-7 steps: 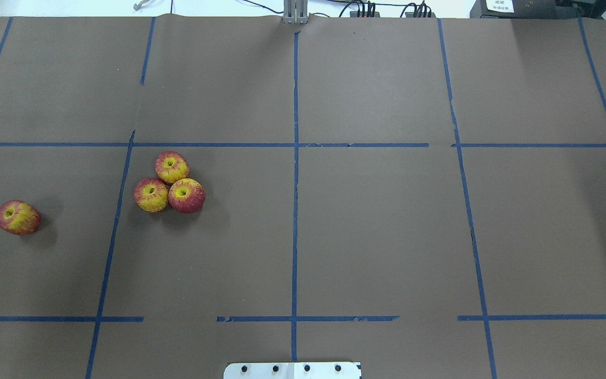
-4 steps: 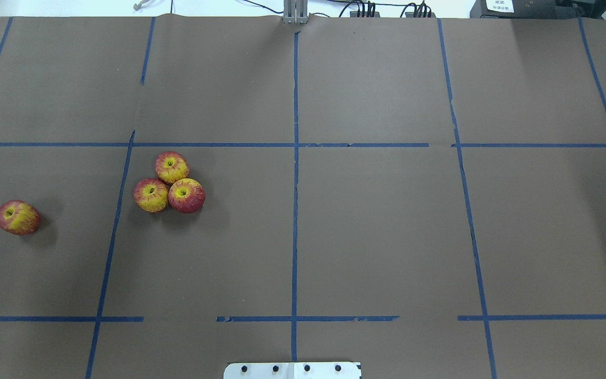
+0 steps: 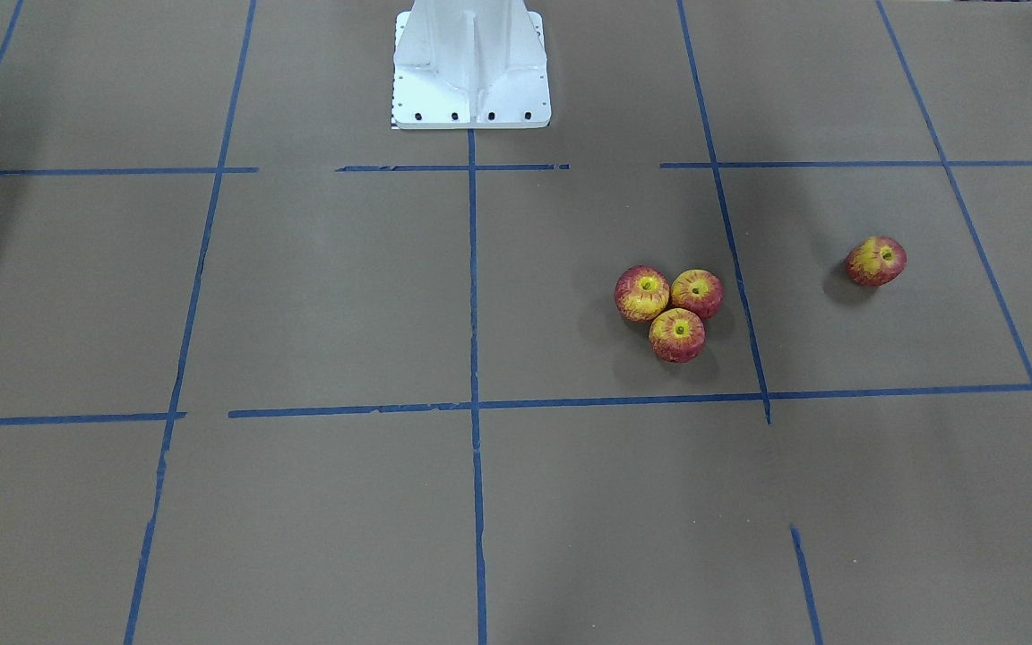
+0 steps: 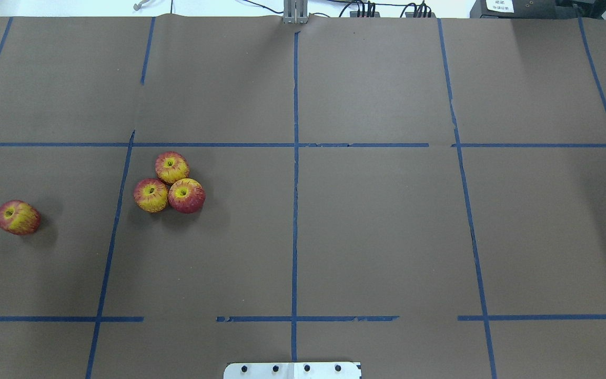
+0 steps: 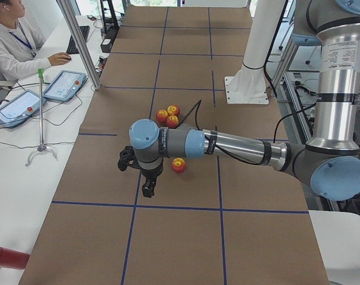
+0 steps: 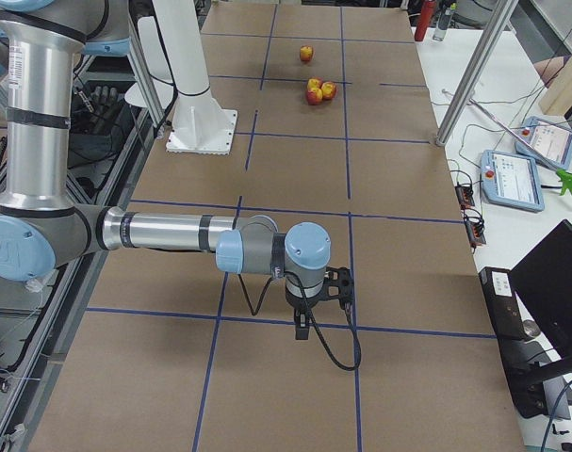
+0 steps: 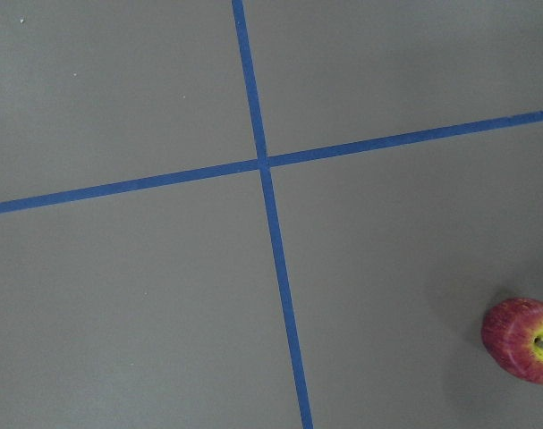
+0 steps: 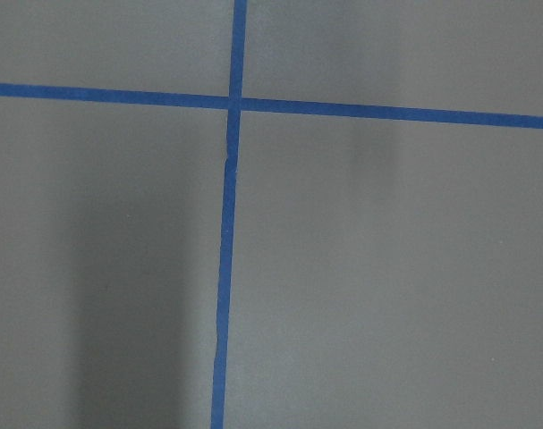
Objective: Stack apples
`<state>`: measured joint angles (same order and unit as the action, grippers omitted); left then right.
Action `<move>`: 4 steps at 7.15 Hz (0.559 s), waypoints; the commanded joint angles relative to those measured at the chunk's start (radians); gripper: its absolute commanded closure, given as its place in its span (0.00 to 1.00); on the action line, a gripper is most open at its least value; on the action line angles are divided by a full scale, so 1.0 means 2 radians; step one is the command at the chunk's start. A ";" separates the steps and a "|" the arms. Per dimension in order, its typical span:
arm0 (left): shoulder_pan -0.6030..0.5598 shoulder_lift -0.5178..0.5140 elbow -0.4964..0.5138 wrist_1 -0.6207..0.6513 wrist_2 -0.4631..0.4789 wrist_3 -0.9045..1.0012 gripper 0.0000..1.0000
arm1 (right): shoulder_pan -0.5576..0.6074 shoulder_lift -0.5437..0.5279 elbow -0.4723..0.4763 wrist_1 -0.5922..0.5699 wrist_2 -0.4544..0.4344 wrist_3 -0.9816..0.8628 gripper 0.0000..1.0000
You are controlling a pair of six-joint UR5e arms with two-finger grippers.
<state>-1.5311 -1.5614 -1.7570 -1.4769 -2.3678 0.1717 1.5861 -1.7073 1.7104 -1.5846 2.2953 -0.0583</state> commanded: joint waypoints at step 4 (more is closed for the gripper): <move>0.209 0.045 -0.016 -0.238 0.007 -0.333 0.00 | 0.000 0.000 0.000 0.000 0.000 0.000 0.00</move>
<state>-1.1927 -1.5165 -1.7873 -1.7907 -2.3597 -0.3258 1.5861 -1.7073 1.7104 -1.5846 2.2952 -0.0583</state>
